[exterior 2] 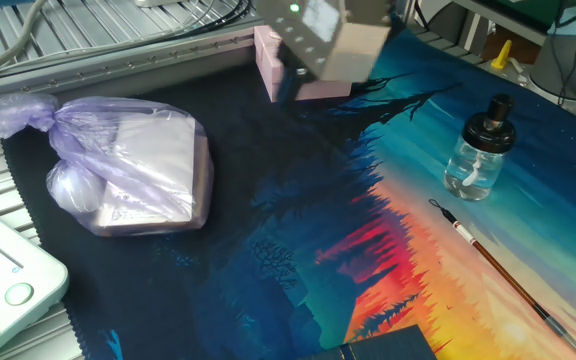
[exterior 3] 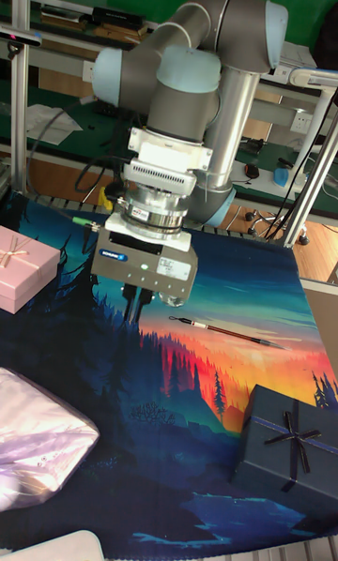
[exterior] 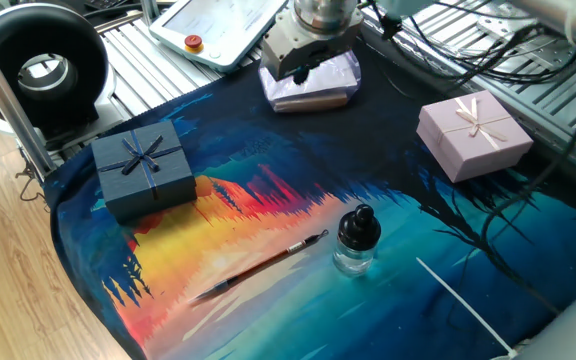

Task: Pick up a bag of things

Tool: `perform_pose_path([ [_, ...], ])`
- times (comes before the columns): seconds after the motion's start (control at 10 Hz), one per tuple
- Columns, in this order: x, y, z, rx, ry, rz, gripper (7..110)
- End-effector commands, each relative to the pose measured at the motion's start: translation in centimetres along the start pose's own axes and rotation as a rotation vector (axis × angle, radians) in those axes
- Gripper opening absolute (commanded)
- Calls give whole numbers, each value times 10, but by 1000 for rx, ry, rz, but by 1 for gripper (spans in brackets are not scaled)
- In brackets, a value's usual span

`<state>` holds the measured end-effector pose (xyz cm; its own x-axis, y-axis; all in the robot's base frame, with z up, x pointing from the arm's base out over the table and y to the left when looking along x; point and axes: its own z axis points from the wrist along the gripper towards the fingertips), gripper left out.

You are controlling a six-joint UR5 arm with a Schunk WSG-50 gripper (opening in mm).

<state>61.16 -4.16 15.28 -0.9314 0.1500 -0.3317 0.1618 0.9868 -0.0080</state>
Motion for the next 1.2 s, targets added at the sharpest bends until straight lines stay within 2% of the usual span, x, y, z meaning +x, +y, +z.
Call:
perform_pose_path([
  [0.0, -23, 4, 12, 2, -190, 60, 7],
  [0.1, -24, -7, 12, 59, -213, 78, 7],
  [0.2, -30, -12, 10, 83, -241, 90, 7],
  [0.4, -44, -7, 6, 84, -329, 83, 7],
  [0.5, -37, -3, 8, 101, -326, 83, 7],
  [0.6, -35, -6, 9, 128, -332, 87, 7],
  [0.7, -36, -8, 10, 133, -342, 85, 7],
  [0.8, -36, -5, 11, 120, -342, 91, 7],
  [0.9, -34, 4, 13, 84, -327, 79, 7],
  [1.1, -29, 32, 16, -25, -302, 67, 7],
])
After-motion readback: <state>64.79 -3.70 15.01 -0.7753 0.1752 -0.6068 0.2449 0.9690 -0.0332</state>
